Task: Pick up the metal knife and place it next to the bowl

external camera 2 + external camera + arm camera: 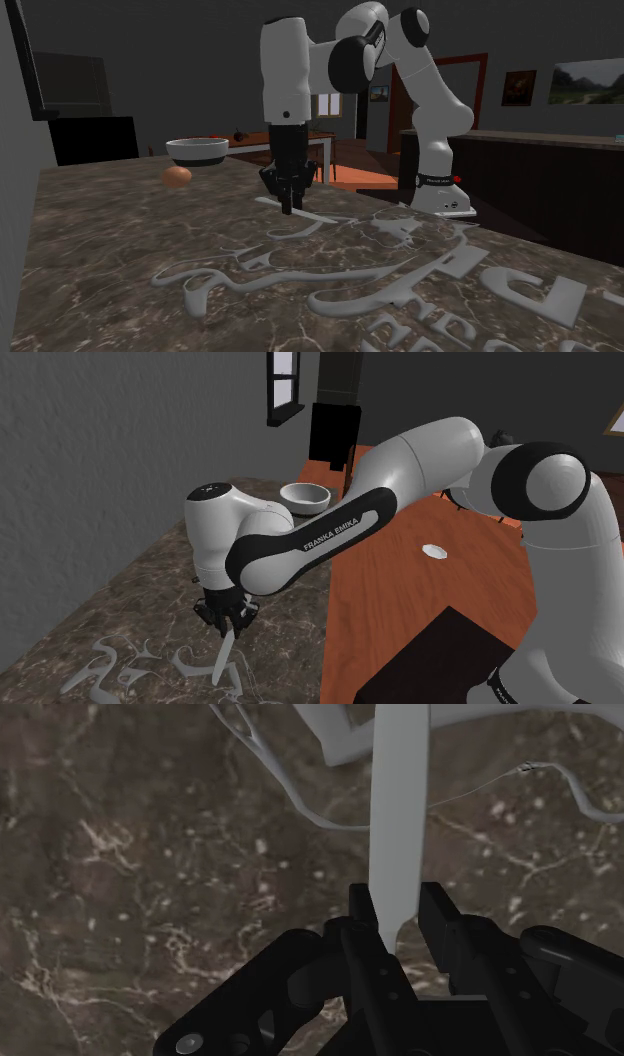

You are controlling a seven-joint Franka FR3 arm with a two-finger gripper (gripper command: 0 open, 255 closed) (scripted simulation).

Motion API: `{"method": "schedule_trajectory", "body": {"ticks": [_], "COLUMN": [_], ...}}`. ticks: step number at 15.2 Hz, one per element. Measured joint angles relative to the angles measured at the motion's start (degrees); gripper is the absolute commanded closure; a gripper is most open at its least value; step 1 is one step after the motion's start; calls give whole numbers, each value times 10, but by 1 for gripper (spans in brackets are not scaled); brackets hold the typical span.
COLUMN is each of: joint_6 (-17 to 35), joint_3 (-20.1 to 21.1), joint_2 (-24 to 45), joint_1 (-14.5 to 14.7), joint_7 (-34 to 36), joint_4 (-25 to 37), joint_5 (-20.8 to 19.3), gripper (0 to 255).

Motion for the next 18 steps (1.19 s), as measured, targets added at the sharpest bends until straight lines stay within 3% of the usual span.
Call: {"method": "schedule_trajectory", "body": {"ticks": [5,18], "joint_6": [-2,-78], "joint_3": [1,19], "joint_2": [-2,-37], "joint_1": [-1,-7], "joint_7": [-1,-16], "joint_4": [0,48], "joint_5": [1,28], "gripper": [255,255]}}
